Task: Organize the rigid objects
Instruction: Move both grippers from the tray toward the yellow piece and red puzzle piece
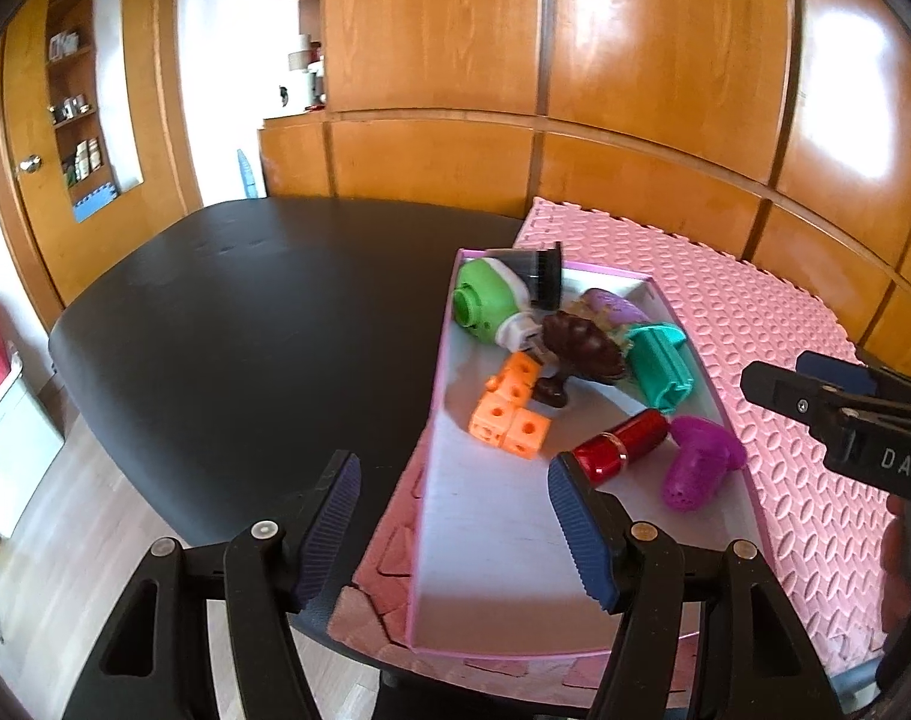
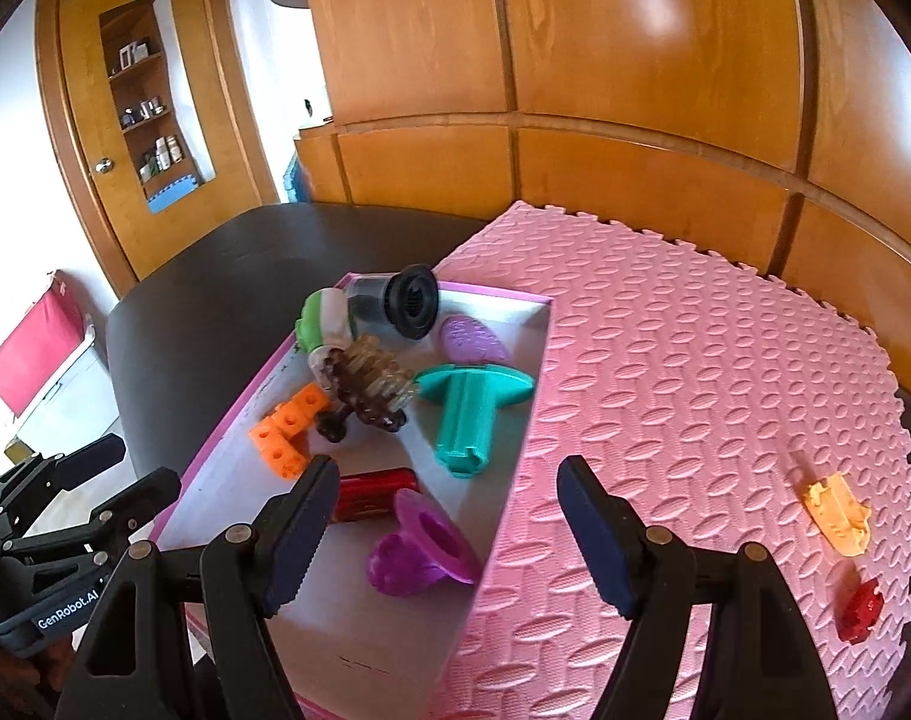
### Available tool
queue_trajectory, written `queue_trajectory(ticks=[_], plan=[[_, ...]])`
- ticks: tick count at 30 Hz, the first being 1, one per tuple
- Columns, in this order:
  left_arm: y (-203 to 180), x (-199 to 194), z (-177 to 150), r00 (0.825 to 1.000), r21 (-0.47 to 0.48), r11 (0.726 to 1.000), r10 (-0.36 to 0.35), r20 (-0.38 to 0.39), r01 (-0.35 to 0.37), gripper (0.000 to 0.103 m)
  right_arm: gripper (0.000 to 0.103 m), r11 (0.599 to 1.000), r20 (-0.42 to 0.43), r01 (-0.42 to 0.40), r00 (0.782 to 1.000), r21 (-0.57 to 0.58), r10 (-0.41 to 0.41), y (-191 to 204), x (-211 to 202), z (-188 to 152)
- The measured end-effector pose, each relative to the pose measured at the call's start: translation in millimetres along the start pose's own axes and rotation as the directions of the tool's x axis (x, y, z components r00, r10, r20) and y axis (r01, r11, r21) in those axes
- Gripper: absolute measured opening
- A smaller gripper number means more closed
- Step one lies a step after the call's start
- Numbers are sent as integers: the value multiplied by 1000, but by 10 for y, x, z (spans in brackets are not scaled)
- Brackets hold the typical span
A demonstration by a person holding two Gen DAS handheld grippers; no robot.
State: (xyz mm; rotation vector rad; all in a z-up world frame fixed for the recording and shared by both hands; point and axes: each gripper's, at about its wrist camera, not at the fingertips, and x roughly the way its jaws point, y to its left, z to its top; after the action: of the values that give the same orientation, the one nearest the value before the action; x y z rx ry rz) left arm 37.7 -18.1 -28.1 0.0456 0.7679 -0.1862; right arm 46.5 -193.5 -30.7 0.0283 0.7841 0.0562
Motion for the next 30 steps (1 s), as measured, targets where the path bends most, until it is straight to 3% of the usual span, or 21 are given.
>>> queue_trajectory(ticks=[12, 19, 24, 27, 28, 30], plan=[[-437, -70, 77, 997, 113, 991, -71, 19, 69, 70, 76, 989, -8, 132, 991, 64, -131, -773, -266, -115], [-754, -96, 119, 993, 188, 976, -117, 16, 112, 70, 76, 945, -40, 292, 956, 147, -290, -1544, -552, -275], [-1032, -131, 119, 989, 255, 956, -149, 8, 142, 71, 76, 874, -47, 389, 918, 293, -393, -2150, -763, -508], [-1209, -133, 107, 987, 293, 943, -163, -1, 156, 71, 76, 791, -73, 411, 902, 453, -427, -2529, -836, -733], [-1271, -135, 101, 986, 303, 939, -167, -2, 160, 71, 76, 753, -113, 419, 899, 508, -423, -2681, -841, -776], [-1375, -116, 92, 984, 317, 933, -176, -12, 171, 72, 76, 714, -106, 401, 901, 573, -421, -2824, -912, -825]])
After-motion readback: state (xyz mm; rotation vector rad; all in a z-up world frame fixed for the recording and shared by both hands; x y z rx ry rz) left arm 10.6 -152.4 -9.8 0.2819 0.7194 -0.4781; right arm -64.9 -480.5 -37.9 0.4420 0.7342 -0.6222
